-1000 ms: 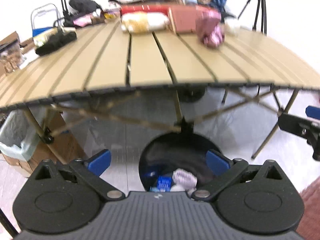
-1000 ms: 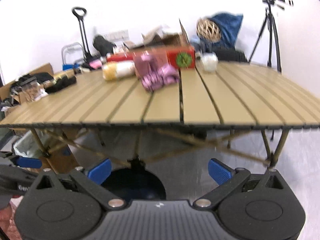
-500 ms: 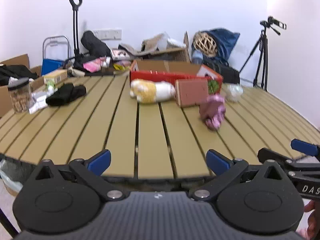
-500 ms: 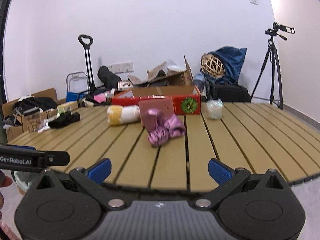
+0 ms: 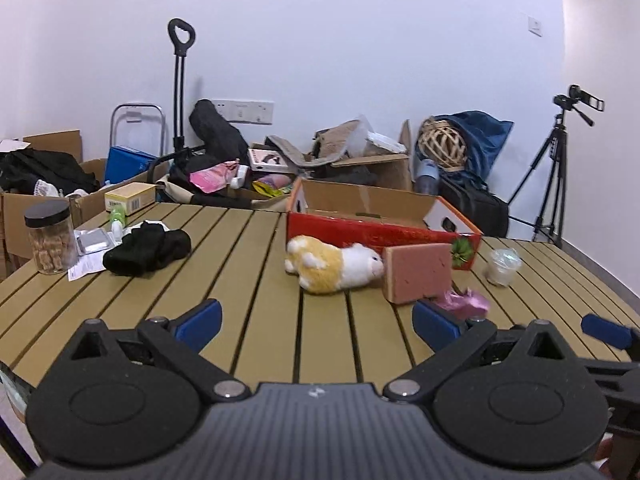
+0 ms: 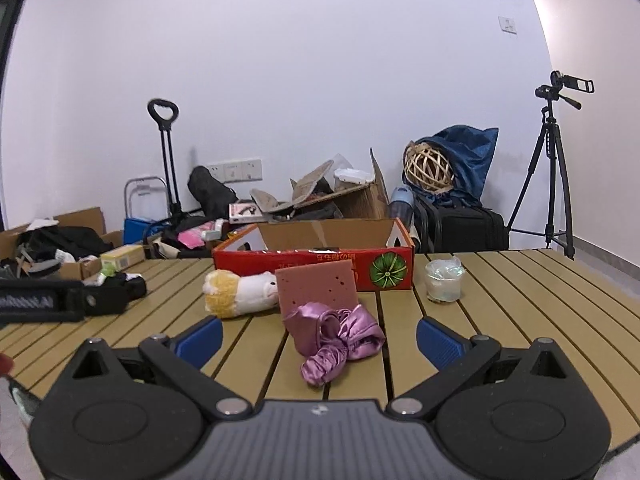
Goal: Collect trash
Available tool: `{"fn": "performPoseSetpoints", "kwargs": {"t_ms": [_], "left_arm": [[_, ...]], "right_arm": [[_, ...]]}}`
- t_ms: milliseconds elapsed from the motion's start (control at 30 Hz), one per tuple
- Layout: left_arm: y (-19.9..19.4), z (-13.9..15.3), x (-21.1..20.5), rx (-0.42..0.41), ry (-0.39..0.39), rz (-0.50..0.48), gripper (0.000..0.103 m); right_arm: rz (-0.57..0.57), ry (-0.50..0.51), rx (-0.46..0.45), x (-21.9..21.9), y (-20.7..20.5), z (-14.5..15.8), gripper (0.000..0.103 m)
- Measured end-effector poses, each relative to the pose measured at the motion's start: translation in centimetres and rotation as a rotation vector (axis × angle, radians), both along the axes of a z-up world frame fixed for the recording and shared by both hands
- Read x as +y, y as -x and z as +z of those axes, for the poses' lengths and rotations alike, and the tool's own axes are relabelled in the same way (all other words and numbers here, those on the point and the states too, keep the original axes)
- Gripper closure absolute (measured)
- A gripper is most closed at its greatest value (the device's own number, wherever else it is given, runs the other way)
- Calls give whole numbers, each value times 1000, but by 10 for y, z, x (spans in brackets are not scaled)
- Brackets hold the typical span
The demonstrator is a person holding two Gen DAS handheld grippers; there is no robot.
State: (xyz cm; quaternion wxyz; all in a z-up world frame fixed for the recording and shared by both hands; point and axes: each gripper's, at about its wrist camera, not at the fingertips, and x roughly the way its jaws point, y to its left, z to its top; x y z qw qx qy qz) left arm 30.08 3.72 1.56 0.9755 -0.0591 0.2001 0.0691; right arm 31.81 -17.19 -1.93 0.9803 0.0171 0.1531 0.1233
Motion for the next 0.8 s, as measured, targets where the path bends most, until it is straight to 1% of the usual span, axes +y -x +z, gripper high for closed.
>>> {"fn": "performPoseSetpoints", "kwargs": {"t_ms": [200,300,400,533,567,633,700,767,800], "left_arm": [[-21,-2,9,-14,14,31,0],[-33,-6,13,-8,16,36,0],[-46,-12,14,8,0,22,0],[-66,-22,12,65,-22,-49,0],[-70,-23,12,74,-18,-56,0],[-77,-26,14,87,-3,-62,0],[-84,-30,16,109,10,-63,0],[-89,-34,19,128,24,-60,0],[-90,-35,20,134,29,-58,0]], "right_arm": [[-24,14,85,16,-45,-22,0],[-55,7,106,23,-65,-31,0],[-86,4,119,27,-82,-35,0],[-109,43,140,37,-102,-38,2],[-113,55,148,38,-106,-39,4],[-110,71,168,42,-114,-42,10],[-112,85,185,45,-120,-46,12],[-114,93,194,46,-126,-49,17],[-114,92,201,46,-129,-50,24]]}}
